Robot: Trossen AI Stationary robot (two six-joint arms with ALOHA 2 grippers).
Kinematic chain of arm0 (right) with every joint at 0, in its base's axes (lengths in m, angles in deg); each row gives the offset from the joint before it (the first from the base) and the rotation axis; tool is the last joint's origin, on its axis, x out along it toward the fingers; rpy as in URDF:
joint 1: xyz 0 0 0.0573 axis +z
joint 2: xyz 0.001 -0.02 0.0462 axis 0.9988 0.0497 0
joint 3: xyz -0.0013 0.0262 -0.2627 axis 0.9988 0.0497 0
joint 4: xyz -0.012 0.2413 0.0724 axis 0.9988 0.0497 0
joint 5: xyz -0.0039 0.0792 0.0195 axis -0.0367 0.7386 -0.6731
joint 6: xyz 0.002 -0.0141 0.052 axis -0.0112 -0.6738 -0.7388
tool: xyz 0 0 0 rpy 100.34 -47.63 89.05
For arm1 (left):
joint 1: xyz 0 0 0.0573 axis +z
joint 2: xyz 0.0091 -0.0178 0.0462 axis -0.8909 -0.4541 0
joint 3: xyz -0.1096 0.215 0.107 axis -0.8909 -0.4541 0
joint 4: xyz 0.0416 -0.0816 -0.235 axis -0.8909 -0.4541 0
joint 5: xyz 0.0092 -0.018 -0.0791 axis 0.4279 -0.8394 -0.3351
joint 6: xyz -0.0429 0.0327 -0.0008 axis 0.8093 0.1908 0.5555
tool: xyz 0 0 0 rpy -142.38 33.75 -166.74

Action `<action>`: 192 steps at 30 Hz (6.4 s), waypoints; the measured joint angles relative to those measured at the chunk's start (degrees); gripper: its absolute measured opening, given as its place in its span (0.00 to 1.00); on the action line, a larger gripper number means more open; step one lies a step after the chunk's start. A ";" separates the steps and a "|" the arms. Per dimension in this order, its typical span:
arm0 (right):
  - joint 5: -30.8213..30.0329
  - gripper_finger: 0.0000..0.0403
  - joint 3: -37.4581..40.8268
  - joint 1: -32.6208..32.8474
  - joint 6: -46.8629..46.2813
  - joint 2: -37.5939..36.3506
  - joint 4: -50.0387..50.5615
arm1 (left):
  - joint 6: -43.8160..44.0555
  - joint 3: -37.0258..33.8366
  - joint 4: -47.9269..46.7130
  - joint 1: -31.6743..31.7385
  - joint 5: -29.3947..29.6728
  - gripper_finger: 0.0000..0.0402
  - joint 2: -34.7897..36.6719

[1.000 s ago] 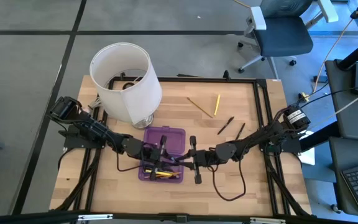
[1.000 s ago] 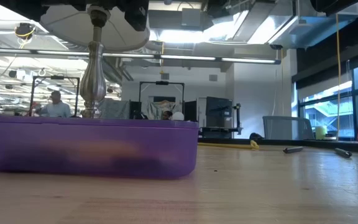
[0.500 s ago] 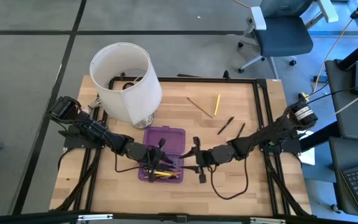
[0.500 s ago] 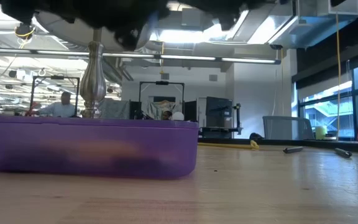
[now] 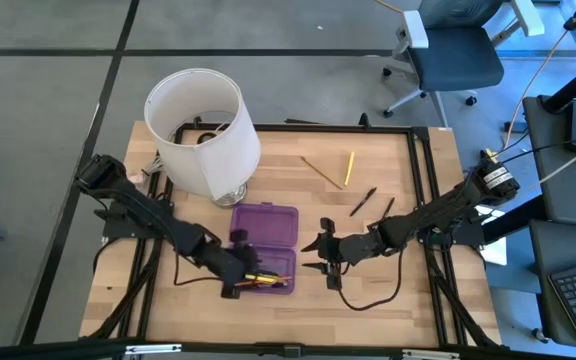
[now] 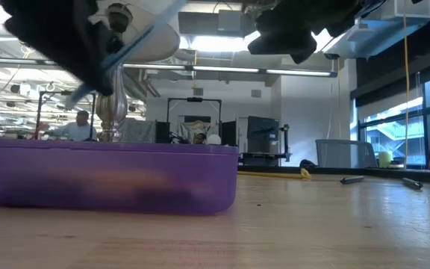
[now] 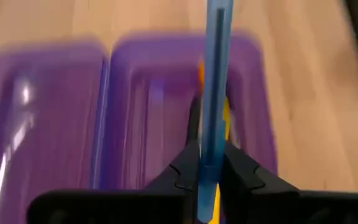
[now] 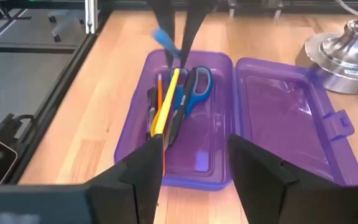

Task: Pick & place school supplies into a supply box
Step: Put the blue pen into the purple supply box, then put the black pen into the purple supply box

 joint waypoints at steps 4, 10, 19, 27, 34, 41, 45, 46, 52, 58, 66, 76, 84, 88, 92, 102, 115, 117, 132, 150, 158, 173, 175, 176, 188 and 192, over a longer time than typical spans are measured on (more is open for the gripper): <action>0.00 0.45 0.00 0.00 0.00 0.00 0.00 | 4.41 1.66 -8.15 1.03 -5.98 0.06 -0.01; 0.00 0.45 0.00 0.00 0.07 0.00 0.12 | 3.39 1.72 -10.49 3.32 -10.11 0.06 -0.06; 0.00 0.45 0.00 0.00 -2.02 0.00 1.26 | -1.41 1.74 -10.52 6.32 -11.07 0.06 -3.26; -0.98 0.45 0.00 0.00 -7.52 0.02 5.93 | -1.07 1.74 -10.75 8.13 -11.51 0.07 -7.68; -1.09 0.45 0.00 0.00 -12.09 0.02 10.66 | -0.83 1.74 -10.87 9.71 -14.51 0.07 -10.23; -1.08 0.45 0.00 0.00 -17.40 0.02 14.41 | 3.09 1.74 -10.75 10.25 -14.70 0.14 -10.36; -1.09 0.45 0.02 -0.24 -21.22 0.00 18.97 | 2.57 1.74 -10.69 10.25 -14.61 0.20 -10.36; -1.09 0.45 0.00 -0.34 -21.62 -0.06 20.17 | 1.89 1.74 -10.59 10.25 -14.58 0.21 -10.36; -1.88 0.45 0.02 -1.98 -28.99 -0.25 28.98 | 1.55 2.20 -11.06 10.27 -14.43 0.24 -10.07; -5.66 0.45 0.02 -5.04 -38.97 -3.66 46.05 | -0.20 4.51 -10.46 9.80 -13.41 0.23 -6.44; -12.00 0.45 0.02 -8.23 -52.04 -8.05 67.15 | -1.53 4.76 -8.63 9.18 -10.67 0.22 -2.17; -6.34 0.45 0.02 -10.36 -37.20 -8.37 68.31 | -1.06 4.76 -8.37 9.11 -10.89 0.22 -2.16; -2.02 0.45 0.02 -10.72 -51.18 -8.35 68.71 | -1.08 4.76 -7.40 9.11 -10.86 0.23 -2.16; -3.19 0.45 0.80 -11.26 -66.00 -8.35 71.48 | -1.11 4.76 -7.05 9.11 -10.86 0.23 -2.17; -2.13 0.45 3.79 -12.02 -72.74 -8.35 70.92 | -1.15 4.75 -7.06 9.11 -10.86 0.22 -2.19; -0.87 0.45 10.78 -12.13 -82.40 -8.33 66.61 | -1.28 4.74 -7.07 9.11 -11.34 0.23 -2.19; -1.04 0.45 19.54 -12.13 -85.55 -8.52 55.22 | -2.22 4.72 -7.07 9.11 -11.38 0.23 -2.21; -1.56 0.45 20.60 -12.13 -85.54 -8.68 54.08 | -2.22 4.72 -7.07 9.11 -11.36 0.23 -2.21; -1.53 0.26 21.05 -12.13 -78.70 -8.57 52.96 | -2.15 4.72 -7.05 9.11 -11.32 0.23 -2.22; -0.69 0.12 20.80 -9.40 -70.19 -8.31 51.54 | -2.09 4.72 -7.07 9.11 -11.29 0.23 -2.23; 0.57 0.11 19.39 -3.71 -70.01 -8.16 50.89 | -2.10 4.72 -7.05 9.11 -11.27 0.22 -2.23; 3.82 0.11 19.17 7.06 -71.51 -8.35 47.01 | -2.13 4.72 -7.05 9.11 -11.27 0.22 -2.23; 4.08 0.11 19.17 8.50 -71.52 -8.35 46.32 | -2.09 4.71 -7.05 9.11 -11.27 0.22 -2.23; 4.25 0.11 19.17 9.12 -71.52 -8.35 45.93 | -2.10 4.72 -7.05 9.11 -11.26 0.22 -2.23; 4.46 0.11 19.17 13.62 -63.74 -8.35 40.51 | 0.83 4.65 -2.91 9.14 -6.89 0.22 -2.23; 2.97 0.11 19.17 13.66 -61.00 -8.33 40.17 | 0.49 4.65 -0.90 9.12 -6.55 0.22 -2.23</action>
